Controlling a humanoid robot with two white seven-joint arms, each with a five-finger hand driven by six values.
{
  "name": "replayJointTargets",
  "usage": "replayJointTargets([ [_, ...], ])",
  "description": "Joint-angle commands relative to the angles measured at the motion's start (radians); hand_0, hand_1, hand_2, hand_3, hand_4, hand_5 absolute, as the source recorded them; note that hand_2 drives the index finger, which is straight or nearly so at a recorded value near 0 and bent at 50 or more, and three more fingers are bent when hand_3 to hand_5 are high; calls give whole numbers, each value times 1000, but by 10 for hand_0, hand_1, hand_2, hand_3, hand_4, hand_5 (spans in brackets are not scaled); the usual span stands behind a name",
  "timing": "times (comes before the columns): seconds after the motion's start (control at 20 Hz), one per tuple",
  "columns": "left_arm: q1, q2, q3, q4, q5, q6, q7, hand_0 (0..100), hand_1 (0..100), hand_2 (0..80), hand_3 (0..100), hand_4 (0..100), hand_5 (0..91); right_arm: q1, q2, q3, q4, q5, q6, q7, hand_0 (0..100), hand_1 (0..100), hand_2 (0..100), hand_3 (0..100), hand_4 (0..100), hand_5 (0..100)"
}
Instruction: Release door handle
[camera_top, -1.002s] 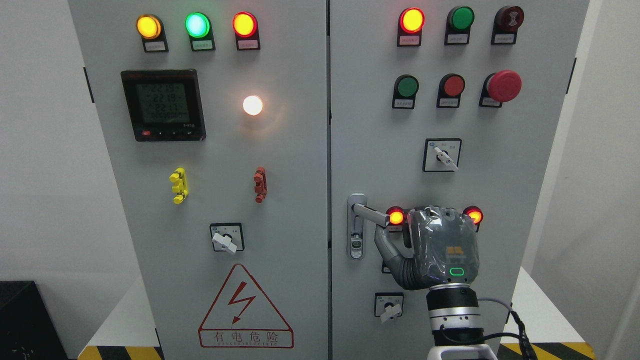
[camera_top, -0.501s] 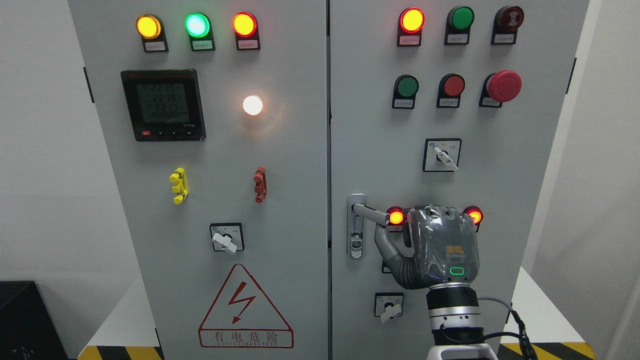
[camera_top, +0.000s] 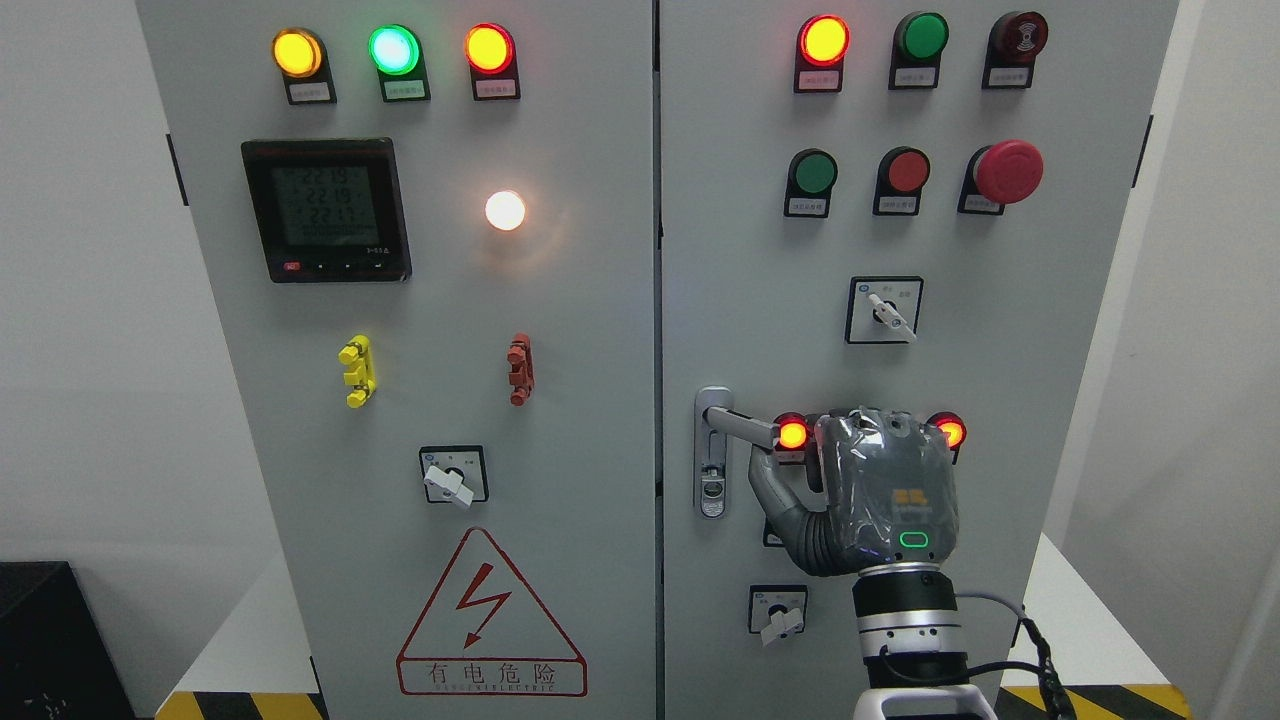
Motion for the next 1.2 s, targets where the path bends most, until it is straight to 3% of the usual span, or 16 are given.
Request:
replayJointTargets([
  [0.0,0,0,-21,-20,0,0,0,0,0,22,95,13,0,2,0,1,-1,1,0,0,502,313,938,1000,973,933],
  [0.35,0,0,-21,-20,0,0,0,0,0,22,96,13,0,33,-11,3,-25,-1,-6,-1,500,310,938,1000,973,932],
  [0.45,0,0,-21,-20,0,0,0,0,0,22,95,13,0,60,-32,3,-39,-1,-9,-3,488,308,936,1000,973,931],
  [0.6,0,0,-21,-20,0,0,0,0,0,22,96,13,0,100,-47,3,-70,-33,-12,-38,476,295,923,1000,903,919],
  [0.75,0,0,-21,-20,0,0,0,0,0,22,96,12,0,154,-87,-2,-130,-50,-23,-50,459,273,803,1000,850,846],
  [0.85,0,0,-21,-20,0,0,0,0,0,22,96,12,0,195,-121,-20,-183,-100,-26,-67,448,251,600,831,707,687],
  [1.05,0,0,-21,-20,0,0,0,0,0,23,97,12,0,281,-178,-65,-272,-177,-63,-139,436,233,386,587,513,471],
  [1.15,0,0,-21,-20,0,0,0,0,0,23,96,12,0,310,-184,-106,-276,-187,-93,-170,432,229,304,484,428,396],
])
